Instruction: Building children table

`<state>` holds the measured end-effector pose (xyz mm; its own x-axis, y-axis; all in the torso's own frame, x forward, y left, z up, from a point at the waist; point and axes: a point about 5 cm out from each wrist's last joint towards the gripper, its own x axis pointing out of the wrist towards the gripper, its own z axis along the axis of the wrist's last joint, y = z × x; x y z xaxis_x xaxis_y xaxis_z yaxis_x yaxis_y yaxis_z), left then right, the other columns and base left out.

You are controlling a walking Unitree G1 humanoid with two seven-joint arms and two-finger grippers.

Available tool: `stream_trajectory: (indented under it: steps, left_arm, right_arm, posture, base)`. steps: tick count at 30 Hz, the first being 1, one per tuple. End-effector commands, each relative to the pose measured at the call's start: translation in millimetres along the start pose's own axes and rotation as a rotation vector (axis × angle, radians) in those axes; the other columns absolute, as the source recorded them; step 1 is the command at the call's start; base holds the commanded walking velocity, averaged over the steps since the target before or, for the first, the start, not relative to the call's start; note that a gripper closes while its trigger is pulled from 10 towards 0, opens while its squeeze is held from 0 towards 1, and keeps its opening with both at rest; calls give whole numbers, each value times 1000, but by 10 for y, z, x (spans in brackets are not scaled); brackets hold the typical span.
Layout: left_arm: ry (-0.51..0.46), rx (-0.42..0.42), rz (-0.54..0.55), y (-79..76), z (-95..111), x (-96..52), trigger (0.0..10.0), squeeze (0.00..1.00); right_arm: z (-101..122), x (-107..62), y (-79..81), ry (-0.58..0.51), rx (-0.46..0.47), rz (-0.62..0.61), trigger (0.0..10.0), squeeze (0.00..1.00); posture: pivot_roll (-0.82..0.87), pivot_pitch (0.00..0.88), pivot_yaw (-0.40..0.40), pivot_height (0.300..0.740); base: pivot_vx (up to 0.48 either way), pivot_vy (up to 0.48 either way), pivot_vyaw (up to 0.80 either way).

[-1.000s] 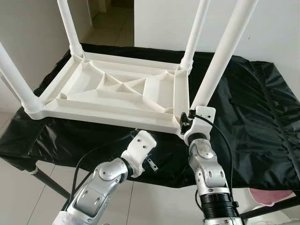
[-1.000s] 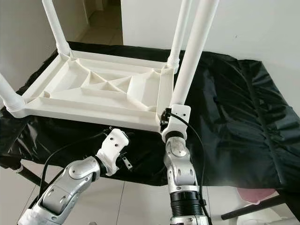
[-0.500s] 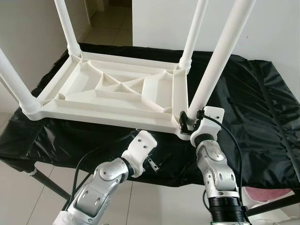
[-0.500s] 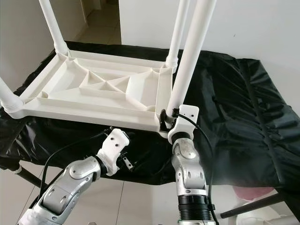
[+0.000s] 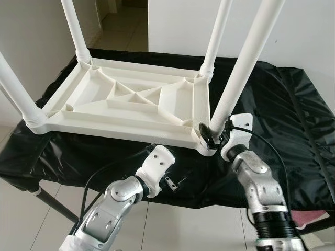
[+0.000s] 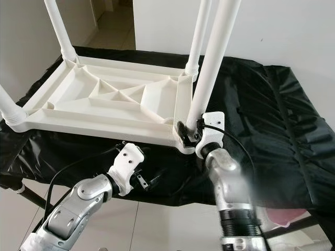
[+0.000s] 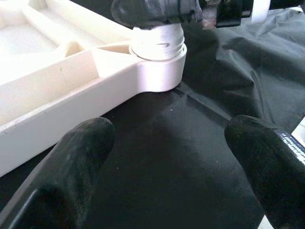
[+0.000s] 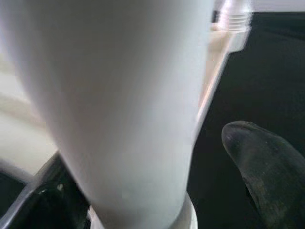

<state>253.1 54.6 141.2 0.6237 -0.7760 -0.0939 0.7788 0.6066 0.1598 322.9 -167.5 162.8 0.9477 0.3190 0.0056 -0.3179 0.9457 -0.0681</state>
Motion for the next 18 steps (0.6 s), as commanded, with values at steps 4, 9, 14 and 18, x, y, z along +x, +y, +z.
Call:
stream_trajectory:
  steps: [4,9,14,18]
  left_arm:
    - [7,13,10,43,3,19,10000,0]
    - [6,13,7,29,3,15,10000,0]
    - [8,15,10,34,5,14,10000,0]
    - [8,16,12,44,12,10,10000,0]
  right_arm:
    - [-89,72,27,44,-119,220,10000,0]
    - [-61,110,6,43,-132,273,10000,0]
    - [-68,164,-22,55,-154,308,902,0]
    - [-91,170,-21,60,-154,320,0,0]
  posture:
    - [0,71,-17,740]
    - [3,73,-19,740]
    - [10,70,-19,740]
    - [14,73,-19,740]
  base:
    - [0,0,0]
    - [0,0,0]
    - [0,0,0]
    - [0,0,0]
